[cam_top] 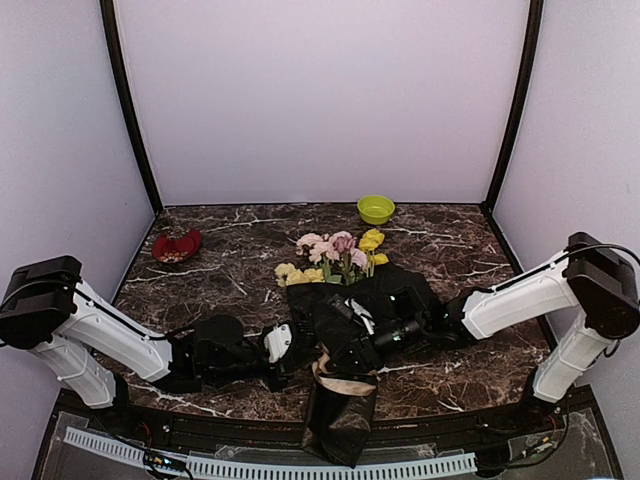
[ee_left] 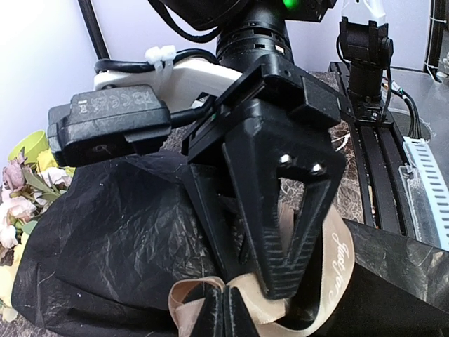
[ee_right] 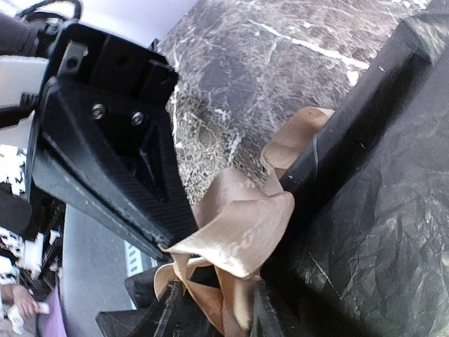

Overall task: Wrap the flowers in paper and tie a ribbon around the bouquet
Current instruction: Cross the half-tied ribbon over the folded bouquet.

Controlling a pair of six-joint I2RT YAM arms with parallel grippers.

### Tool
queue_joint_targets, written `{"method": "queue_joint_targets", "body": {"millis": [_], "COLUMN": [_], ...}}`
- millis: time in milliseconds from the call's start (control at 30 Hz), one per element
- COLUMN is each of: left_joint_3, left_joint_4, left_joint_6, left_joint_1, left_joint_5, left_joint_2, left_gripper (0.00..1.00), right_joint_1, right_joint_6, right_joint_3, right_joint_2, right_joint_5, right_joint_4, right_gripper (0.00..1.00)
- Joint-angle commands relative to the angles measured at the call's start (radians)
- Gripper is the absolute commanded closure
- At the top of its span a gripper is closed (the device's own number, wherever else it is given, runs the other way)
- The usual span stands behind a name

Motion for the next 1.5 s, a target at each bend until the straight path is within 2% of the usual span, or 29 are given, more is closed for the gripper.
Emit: {"method": "queue_joint_targets", "body": {"millis": [0, 100, 167, 233, 300, 400, 533, 633, 733, 800, 867, 1033, 1133, 1467], "left_joint_3": [0.009, 0.009, 0.010, 0.008, -0.002, -0.034, -0.076, -0.081, -0.060, -0.052, -0.025, 0.038, 0.039, 0.079], "left_joint_4": [0.026, 0.030, 0.015, -0.018, -0.054, -0.096, -0.177, -0.220, -0.242, -0.226, -0.225, -0.226, -0.178, -0.083], "left_joint_6": [-0.019, -0.031, -0.045, -0.063, -0.073, -0.098, -0.146, -0.178, -0.194, -0.178, -0.153, -0.063, -0.046, -0.054], "left_joint_1": [0.001, 0.001, 0.002, 0.004, 0.005, 0.011, 0.034, 0.071, 0.108, 0.126, 0.139, 0.144, 0.144, 0.144], "left_joint_5": [0.006, 0.001, -0.031, -0.054, -0.046, -0.007, 0.051, 0.085, 0.079, 0.087, 0.115, 0.333, 0.334, 0.280], "left_joint_2": [0.000, 0.001, -0.009, -0.045, -0.097, -0.189, -0.278, -0.264, -0.228, -0.207, -0.176, -0.098, -0.057, 0.028], "left_gripper": [1.00, 1.00, 0.97, 0.72, 0.59, 0.46, 0.40, 0.40, 0.49, 0.51, 0.47, 0.38, 0.37, 0.58], "right_joint_1": [0.009, 0.010, 0.009, 0.006, 0.002, 0.000, -0.003, -0.004, -0.007, -0.009, -0.011, -0.015, -0.019, -0.023], "right_joint_6": [0.008, 0.014, 0.007, -0.008, -0.026, -0.036, -0.050, -0.065, -0.078, -0.080, -0.079, -0.086, -0.086, -0.098], "right_joint_3": [0.020, 0.016, 0.007, -0.002, -0.009, -0.022, -0.025, -0.018, -0.015, -0.013, -0.010, -0.010, -0.010, -0.001], "right_joint_2": [0.011, 0.012, 0.001, -0.006, -0.036, -0.049, -0.054, -0.054, -0.052, -0.049, -0.046, -0.059, -0.067, -0.071], "right_joint_5": [-0.034, -0.053, -0.050, -0.042, -0.040, -0.053, -0.074, -0.082, -0.085, -0.086, -0.088, -0.080, -0.076, -0.080], "right_joint_4": [0.081, 0.101, 0.095, 0.071, 0.038, 0.028, 0.024, 0.006, -0.014, -0.020, -0.025, -0.040, -0.043, -0.063], "right_gripper": [0.77, 0.94, 0.99, 1.00, 1.00, 1.00, 1.00, 0.99, 0.99, 0.98, 0.98, 0.98, 0.98, 0.98]}}
